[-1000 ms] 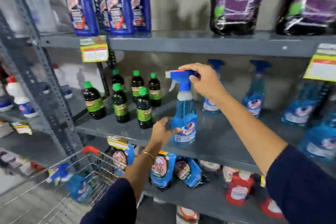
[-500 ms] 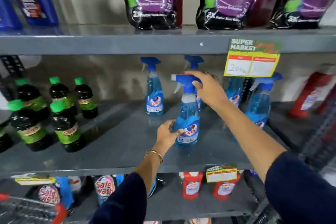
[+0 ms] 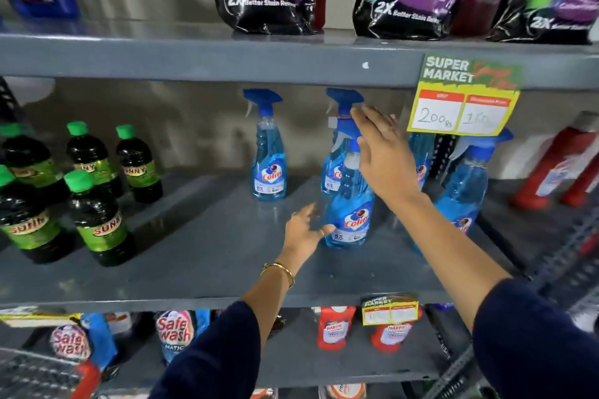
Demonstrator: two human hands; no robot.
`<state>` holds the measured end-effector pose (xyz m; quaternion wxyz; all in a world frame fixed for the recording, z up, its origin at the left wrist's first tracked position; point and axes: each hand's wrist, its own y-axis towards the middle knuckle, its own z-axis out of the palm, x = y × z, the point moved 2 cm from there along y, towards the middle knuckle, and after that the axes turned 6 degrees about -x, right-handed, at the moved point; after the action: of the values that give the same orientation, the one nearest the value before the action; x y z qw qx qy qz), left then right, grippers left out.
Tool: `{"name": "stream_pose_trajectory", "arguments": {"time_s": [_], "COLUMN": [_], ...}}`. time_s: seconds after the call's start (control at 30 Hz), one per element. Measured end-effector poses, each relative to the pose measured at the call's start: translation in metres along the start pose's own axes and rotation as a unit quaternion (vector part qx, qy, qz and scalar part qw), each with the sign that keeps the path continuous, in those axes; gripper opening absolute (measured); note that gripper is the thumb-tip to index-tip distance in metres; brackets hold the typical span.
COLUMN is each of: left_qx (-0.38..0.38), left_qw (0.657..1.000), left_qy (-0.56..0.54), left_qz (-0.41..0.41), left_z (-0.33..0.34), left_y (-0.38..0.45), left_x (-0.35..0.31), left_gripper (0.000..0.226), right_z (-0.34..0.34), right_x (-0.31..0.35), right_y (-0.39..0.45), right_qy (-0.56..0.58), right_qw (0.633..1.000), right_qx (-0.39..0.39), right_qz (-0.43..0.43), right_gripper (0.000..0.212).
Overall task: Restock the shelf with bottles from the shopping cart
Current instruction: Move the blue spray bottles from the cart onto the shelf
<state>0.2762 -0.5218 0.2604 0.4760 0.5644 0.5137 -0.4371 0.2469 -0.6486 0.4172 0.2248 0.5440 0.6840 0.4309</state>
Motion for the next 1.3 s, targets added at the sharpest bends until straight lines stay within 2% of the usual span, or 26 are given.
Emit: {"name": "stream_pose_trajectory", "arguments": {"time_s": [0.07, 0.17, 0.37, 0.47, 0.6, 0.7, 0.77, 0.8, 0.87, 0.97, 1.03, 1.2, 1.3], "left_qx": [-0.072, -0.195, -0.326, -0.408, -0.469, -0.500, -0.514, -0.521, -0.524, -0.526, -0.541, -0.554, -0.528], "left_qw": [0.997, 0.980, 0.944, 0.909, 0.878, 0.853, 0.829, 0.822, 0.819, 0.812, 0.798, 0.763, 0.773], "left_qy": [-0.002, -0.029, 0.043, 0.083, 0.086, 0.124, 0.158, 0.160, 0.137, 0.089, 0.051, 0.036, 0.057], "left_qz": [0.013, 0.016, 0.019, 0.023, -0.030, -0.088, -0.154, -0.167, -0.188, -0.234, -0.260, -0.331, -0.347], "left_z": [-0.027, -0.084, -0.209, -0.269, -0.346, -0.394, -0.430, -0.440, -0.465, -0.489, -0.508, -0.545, -0.556], "left_y": [-0.003, -0.010, -0.043, -0.074, -0.118, -0.152, -0.177, -0.188, -0.209, -0.229, -0.237, -0.245, -0.246], "left_x": [0.006, 0.019, 0.043, 0.053, 0.088, 0.111, 0.129, 0.138, 0.163, 0.195, 0.219, 0.271, 0.292], "left_gripper": [0.052, 0.038, 0.033, 0.030, 0.026, 0.023, 0.017, 0.020, 0.031, 0.022, 0.031, 0.050, 0.052], "right_z": [0.010, 0.037, 0.101, 0.131, 0.160, 0.183, 0.207, 0.214, 0.232, 0.246, 0.263, 0.301, 0.316], "right_x": [0.015, 0.046, 0.124, 0.182, 0.270, 0.331, 0.380, 0.396, 0.436, 0.479, 0.511, 0.567, 0.593], "right_y": [-0.009, -0.026, -0.054, -0.066, -0.082, -0.098, -0.115, -0.122, -0.138, -0.159, -0.177, -0.229, -0.253], "right_qy": [-0.020, -0.012, 0.060, 0.102, 0.177, 0.220, 0.245, 0.252, 0.273, 0.291, 0.312, 0.362, 0.363], "right_qw": [0.997, 0.993, 0.991, 0.983, 0.966, 0.947, 0.929, 0.922, 0.910, 0.897, 0.883, 0.828, 0.785], "right_qx": [-0.035, -0.035, 0.029, 0.065, 0.078, 0.109, 0.153, 0.176, 0.195, 0.216, 0.232, 0.314, 0.397], "right_qz": [-0.059, -0.114, -0.117, -0.139, -0.174, -0.205, -0.231, -0.236, -0.245, -0.253, -0.262, -0.292, -0.307], "right_gripper": [0.046, 0.040, 0.037, 0.040, 0.038, 0.040, 0.043, 0.044, 0.042, 0.035, 0.038, 0.030, 0.037]}}
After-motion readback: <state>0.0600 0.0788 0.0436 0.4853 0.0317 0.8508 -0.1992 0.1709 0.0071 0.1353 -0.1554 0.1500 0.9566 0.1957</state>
